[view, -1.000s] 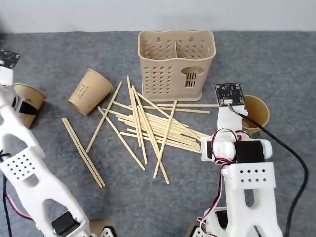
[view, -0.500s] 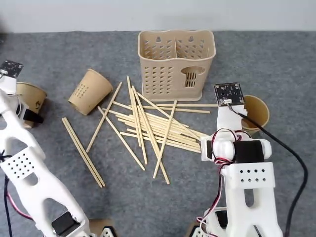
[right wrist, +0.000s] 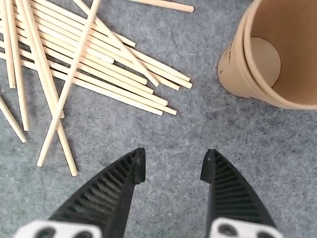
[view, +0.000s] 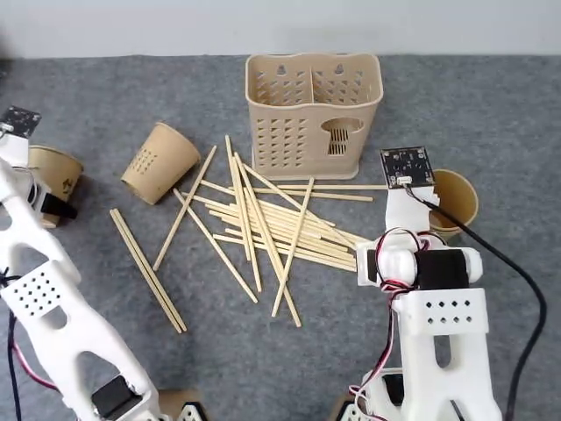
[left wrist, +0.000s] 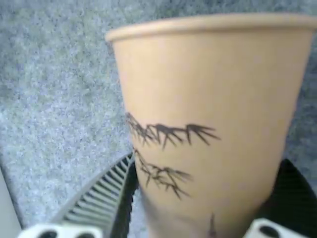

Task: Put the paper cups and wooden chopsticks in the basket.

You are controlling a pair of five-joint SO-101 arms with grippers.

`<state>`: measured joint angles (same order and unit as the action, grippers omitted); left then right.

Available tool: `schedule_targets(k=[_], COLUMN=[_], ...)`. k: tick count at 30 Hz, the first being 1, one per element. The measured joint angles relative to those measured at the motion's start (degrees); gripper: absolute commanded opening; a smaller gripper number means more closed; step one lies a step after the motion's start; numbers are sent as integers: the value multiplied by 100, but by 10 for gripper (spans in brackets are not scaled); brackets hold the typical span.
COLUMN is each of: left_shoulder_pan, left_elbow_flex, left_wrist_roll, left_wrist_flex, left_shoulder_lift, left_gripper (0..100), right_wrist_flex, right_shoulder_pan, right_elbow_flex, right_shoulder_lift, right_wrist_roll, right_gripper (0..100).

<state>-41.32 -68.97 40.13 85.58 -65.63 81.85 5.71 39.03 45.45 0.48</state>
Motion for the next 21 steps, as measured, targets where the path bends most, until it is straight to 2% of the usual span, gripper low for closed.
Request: schedule_targets(k=[8,15,21], left_shoulder_pan=[0,0,0], left_elbow_flex=[-1257,-1820,-2286], left_wrist_roll=[-18,-79,-607], left_wrist_flex=[1292,1345,1345], left_shoulder_lift=[-62,-62,-62], left_gripper=[393,393,393], right_wrist_flex=[0,0,88], right_shoulder_pan=[0,0,0], right_elbow_flex=[0,0,0], right_shoulder_lift=[0,0,0], right_wrist_roll=[0,0,0], right_gripper=[203,202,202])
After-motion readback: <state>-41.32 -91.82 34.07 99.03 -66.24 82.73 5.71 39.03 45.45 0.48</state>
